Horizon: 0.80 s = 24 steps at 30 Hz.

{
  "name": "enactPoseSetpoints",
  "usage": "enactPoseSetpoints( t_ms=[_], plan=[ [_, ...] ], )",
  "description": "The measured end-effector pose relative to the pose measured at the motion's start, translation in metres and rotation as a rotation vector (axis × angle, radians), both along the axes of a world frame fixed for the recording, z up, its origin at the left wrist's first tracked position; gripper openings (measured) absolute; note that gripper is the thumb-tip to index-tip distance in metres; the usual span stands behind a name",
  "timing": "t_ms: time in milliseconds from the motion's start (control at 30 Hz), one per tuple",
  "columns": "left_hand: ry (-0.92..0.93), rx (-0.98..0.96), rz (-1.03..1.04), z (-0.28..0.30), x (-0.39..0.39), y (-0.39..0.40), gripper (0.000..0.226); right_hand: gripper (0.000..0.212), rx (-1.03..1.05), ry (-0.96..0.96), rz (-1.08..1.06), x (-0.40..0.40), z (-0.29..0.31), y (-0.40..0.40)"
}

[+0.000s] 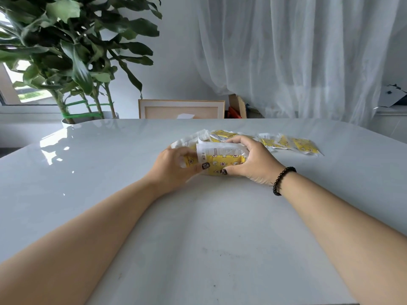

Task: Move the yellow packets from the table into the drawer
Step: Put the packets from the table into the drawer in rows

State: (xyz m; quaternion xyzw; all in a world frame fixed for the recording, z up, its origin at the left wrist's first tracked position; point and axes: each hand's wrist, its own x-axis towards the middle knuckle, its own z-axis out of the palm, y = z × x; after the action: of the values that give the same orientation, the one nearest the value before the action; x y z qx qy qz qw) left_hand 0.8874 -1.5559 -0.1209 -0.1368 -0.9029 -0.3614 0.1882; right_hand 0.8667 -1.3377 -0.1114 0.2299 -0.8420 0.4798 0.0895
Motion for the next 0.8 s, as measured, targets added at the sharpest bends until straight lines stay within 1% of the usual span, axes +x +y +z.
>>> enactPoseSetpoints(
  t_ms=[67, 133, 233, 300, 367, 433, 600, 667, 733, 800],
  plan=[
    [-0.037, 0.021, 0.021, 0.000, -0.001, 0.001, 0.025, 0.059, -0.061, -0.042, -0.009, -0.001, 0.000, 0.000],
    [-0.056, 0.015, -0.010, 0.000, -0.001, 0.001, 0.029, 0.060, -0.092, -0.060, -0.008, -0.001, 0.001, -0.002],
    [-0.056, 0.036, -0.031, -0.001, -0.001, 0.000, 0.025, 0.052, -0.110, -0.055, 0.031, 0.000, 0.001, -0.006],
    [-0.050, 0.093, 0.027, -0.001, -0.004, -0.001, 0.023, 0.046, -0.100, -0.077, 0.055, 0.000, 0.003, -0.004],
    [-0.079, 0.196, 0.068, -0.002, -0.005, -0.002, 0.028, 0.048, -0.128, -0.161, 0.058, -0.002, 0.002, 0.003],
    [-0.109, 0.277, 0.050, -0.003, -0.005, -0.002, 0.023, 0.054, -0.181, -0.204, 0.040, -0.003, 0.004, 0.011],
    [-0.081, 0.220, -0.021, -0.003, -0.003, -0.003, 0.009, 0.049, -0.244, -0.110, 0.031, -0.002, 0.006, 0.011],
    [-0.059, 0.175, -0.039, -0.003, -0.003, -0.003, 0.009, 0.049, -0.180, -0.064, 0.005, 0.000, 0.008, 0.007],
    [-0.037, 0.125, -0.047, -0.003, -0.002, -0.003, 0.009, 0.053, 0.003, 0.006, -0.055, 0.004, 0.013, 0.006],
    [0.001, 0.059, -0.068, -0.002, -0.001, -0.001, 0.011, 0.060, 0.232, 0.077, -0.061, 0.010, 0.018, 0.002]
  ],
)
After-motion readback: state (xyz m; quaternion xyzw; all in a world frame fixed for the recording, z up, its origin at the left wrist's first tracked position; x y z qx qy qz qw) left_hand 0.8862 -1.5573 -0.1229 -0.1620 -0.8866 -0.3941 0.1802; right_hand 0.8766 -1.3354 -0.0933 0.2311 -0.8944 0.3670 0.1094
